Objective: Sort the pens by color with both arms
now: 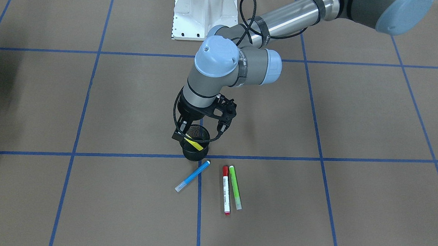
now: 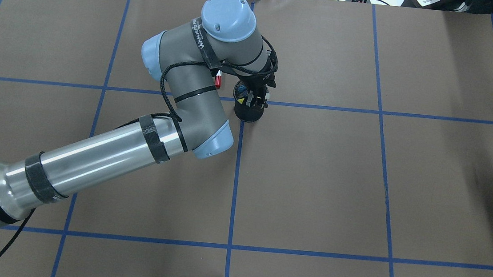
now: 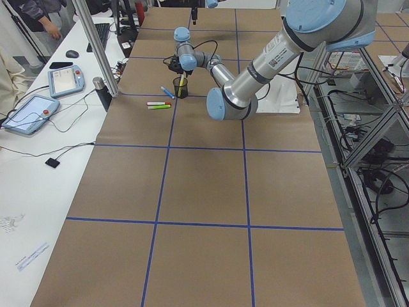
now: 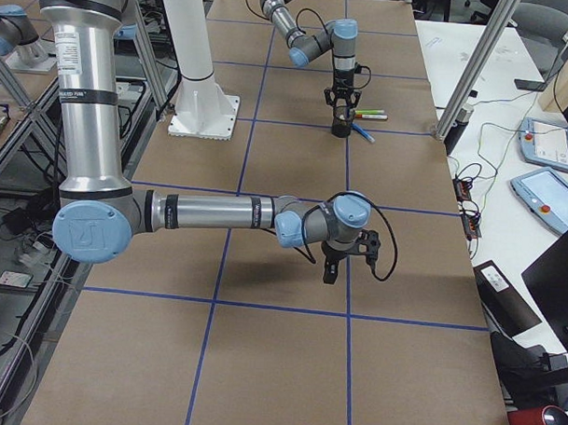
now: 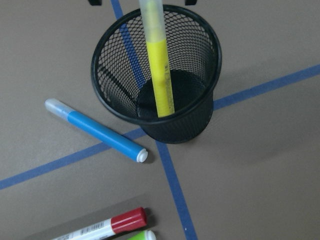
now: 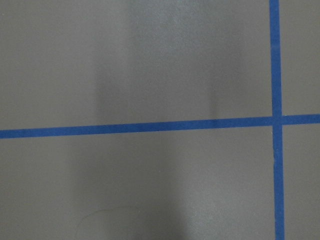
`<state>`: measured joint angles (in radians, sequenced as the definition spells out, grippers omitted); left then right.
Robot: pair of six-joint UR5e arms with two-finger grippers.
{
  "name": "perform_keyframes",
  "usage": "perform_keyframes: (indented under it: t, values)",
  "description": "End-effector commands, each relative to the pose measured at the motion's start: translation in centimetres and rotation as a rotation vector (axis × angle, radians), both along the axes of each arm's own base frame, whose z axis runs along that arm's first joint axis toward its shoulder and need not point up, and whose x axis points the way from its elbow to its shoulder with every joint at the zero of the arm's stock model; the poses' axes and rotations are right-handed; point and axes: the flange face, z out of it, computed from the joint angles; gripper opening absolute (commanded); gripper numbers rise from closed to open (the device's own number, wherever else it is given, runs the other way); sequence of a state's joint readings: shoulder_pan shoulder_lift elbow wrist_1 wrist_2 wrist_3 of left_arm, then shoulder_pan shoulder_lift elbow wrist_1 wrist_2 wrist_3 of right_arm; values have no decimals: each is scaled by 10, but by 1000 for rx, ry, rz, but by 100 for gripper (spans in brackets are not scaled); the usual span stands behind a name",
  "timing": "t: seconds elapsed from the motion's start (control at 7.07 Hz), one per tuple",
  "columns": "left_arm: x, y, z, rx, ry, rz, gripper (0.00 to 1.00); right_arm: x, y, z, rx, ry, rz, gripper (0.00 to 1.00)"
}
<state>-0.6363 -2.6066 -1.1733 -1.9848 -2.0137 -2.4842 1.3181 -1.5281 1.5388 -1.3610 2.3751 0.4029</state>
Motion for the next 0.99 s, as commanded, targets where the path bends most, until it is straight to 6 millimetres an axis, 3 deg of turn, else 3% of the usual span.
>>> perform_keyframes:
  t: [0.0,0.14,0.28,0.57,0.85]
  values:
    - [6,4,1,5,-8,-7,59,8,17,-13,-47,36,9,100]
    - [5,4,2,5,-8,-7,58,13,24,-40,-54,101,17,100]
    - [5,4,2,4,-9,-7,57,20,37,-41,-56,126,17,100]
    - [5,3,2,6,-10,-9,52,42,55,-14,1,127,-81,100]
    - [5,3,2,6,-11,-9,42,55,60,-9,-5,119,-61,100]
